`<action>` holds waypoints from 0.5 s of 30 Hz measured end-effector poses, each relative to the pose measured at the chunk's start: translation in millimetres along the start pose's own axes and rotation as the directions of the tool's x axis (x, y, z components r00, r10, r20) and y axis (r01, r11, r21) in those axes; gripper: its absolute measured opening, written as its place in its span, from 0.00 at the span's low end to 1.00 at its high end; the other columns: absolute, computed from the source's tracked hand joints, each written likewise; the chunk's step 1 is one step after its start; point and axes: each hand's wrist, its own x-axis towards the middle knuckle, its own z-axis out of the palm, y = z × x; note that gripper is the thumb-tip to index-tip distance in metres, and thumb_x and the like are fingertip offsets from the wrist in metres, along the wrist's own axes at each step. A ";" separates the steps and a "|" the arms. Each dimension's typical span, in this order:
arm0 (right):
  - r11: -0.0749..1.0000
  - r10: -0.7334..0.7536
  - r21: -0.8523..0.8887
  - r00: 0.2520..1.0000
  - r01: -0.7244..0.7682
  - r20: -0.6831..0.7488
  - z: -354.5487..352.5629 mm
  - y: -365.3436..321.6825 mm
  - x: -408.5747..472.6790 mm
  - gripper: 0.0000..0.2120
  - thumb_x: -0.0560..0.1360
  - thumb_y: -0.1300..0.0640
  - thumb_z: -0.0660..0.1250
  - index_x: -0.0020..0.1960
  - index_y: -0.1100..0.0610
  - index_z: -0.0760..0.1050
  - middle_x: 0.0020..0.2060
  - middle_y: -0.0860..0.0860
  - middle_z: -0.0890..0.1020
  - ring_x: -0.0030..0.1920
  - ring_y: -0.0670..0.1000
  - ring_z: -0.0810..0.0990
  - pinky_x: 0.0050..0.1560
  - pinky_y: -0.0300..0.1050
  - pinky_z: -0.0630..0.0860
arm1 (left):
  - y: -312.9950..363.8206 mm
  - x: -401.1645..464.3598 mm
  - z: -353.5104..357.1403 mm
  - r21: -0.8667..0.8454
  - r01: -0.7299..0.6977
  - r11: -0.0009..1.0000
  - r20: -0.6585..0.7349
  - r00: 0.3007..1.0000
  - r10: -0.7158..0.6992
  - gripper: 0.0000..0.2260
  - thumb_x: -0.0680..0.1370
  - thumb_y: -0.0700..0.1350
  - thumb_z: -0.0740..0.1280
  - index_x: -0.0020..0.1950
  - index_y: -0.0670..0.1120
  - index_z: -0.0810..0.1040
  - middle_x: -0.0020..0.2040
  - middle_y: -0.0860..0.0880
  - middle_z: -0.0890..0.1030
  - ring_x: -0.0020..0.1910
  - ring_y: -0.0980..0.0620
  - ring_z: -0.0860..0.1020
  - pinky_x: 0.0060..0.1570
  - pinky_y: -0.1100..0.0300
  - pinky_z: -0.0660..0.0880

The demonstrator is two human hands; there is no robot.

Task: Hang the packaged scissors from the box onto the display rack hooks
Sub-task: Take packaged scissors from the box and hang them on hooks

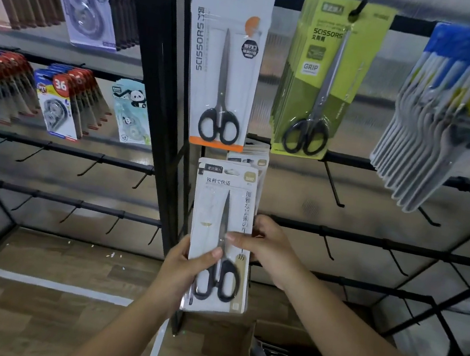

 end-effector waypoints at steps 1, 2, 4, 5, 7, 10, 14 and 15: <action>1.000 -0.012 0.023 1.000 0.012 -0.015 0.3 1.2 -0.5 0.12 0.70 0.64 0.73 0.50 0.55 0.75 0.45 0.47 0.82 0.45 0.47 0.82 0.37 0.35 0.76 | -1.4 -2.8 2.1 -0.004 0.000 1.000 -0.007 1.000 0.000 0.31 0.62 0.53 0.79 0.61 0.46 0.75 0.49 0.49 0.85 0.48 0.52 0.83 0.40 0.65 0.78; 0.999 -0.028 0.040 0.999 0.029 -0.032 -0.7 4.6 0.2 0.11 0.70 0.66 0.72 0.49 0.56 0.76 0.44 0.48 0.83 0.45 0.48 0.82 0.38 0.36 0.77 | -1.5 -5.5 4.1 -0.005 0.003 1.000 -0.017 1.000 -0.003 0.32 0.63 0.59 0.76 0.62 0.46 0.75 0.48 0.49 0.85 0.47 0.53 0.83 0.39 0.65 0.78; 0.995 -0.068 0.069 0.995 0.073 -0.067 -1.2 7.5 -1.1 0.09 0.71 0.68 0.71 0.48 0.57 0.78 0.45 0.50 0.84 0.46 0.50 0.83 0.41 0.37 0.79 | -0.2 -9.6 5.3 -0.026 0.029 0.999 -0.027 0.999 -0.030 0.26 0.69 0.60 0.64 0.60 0.45 0.76 0.47 0.48 0.85 0.45 0.52 0.84 0.36 0.64 0.78; 0.991 -0.083 0.098 0.993 0.091 -0.082 -1.7 8.2 -2.0 0.10 0.71 0.69 0.69 0.47 0.57 0.79 0.45 0.51 0.84 0.45 0.50 0.83 0.41 0.38 0.79 | 0.6 -10.6 5.3 -0.055 0.055 0.997 -0.030 0.998 -0.057 0.25 0.70 0.59 0.60 0.59 0.45 0.77 0.46 0.47 0.85 0.44 0.51 0.84 0.35 0.63 0.78; 0.980 -0.104 0.156 0.989 0.120 -0.110 -2.5 10.3 -2.7 0.11 0.71 0.71 0.68 0.45 0.55 0.80 0.42 0.49 0.84 0.41 0.48 0.83 0.39 0.37 0.78 | 1.2 -12.1 4.2 -0.106 0.078 0.991 -0.053 0.995 -0.084 0.23 0.72 0.57 0.60 0.58 0.43 0.78 0.49 0.42 0.84 0.45 0.47 0.84 0.35 0.59 0.79; 0.970 -0.105 0.205 0.984 0.134 -0.147 -0.8 14.3 -1.6 0.10 0.72 0.70 0.67 0.44 0.56 0.79 0.39 0.48 0.84 0.37 0.44 0.83 0.37 0.35 0.77 | 1.5 -18.6 3.9 -0.138 0.079 0.987 -0.113 0.989 -0.095 0.16 0.76 0.50 0.64 0.58 0.41 0.78 0.48 0.40 0.84 0.46 0.42 0.83 0.36 0.56 0.80; 0.974 -0.079 0.190 0.970 0.125 -0.232 -1.6 21.9 2.3 0.05 0.73 0.65 0.69 0.44 0.55 0.78 0.42 0.51 0.83 0.44 0.49 0.82 0.45 0.42 0.78 | 4.0 -20.3 -7.1 -0.135 0.058 0.989 -0.228 0.970 -0.088 0.11 0.78 0.48 0.65 0.54 0.43 0.80 0.44 0.43 0.85 0.42 0.46 0.84 0.37 0.58 0.80; 0.977 -0.056 0.187 0.968 0.103 -0.243 -3.1 23.1 3.3 0.04 0.74 0.63 0.69 0.44 0.54 0.78 0.43 0.51 0.83 0.45 0.51 0.81 0.45 0.43 0.77 | 5.4 -19.7 -12.5 -0.126 0.049 0.991 -0.259 0.962 -0.081 0.10 0.78 0.48 0.65 0.53 0.43 0.80 0.43 0.44 0.85 0.40 0.47 0.84 0.36 0.59 0.79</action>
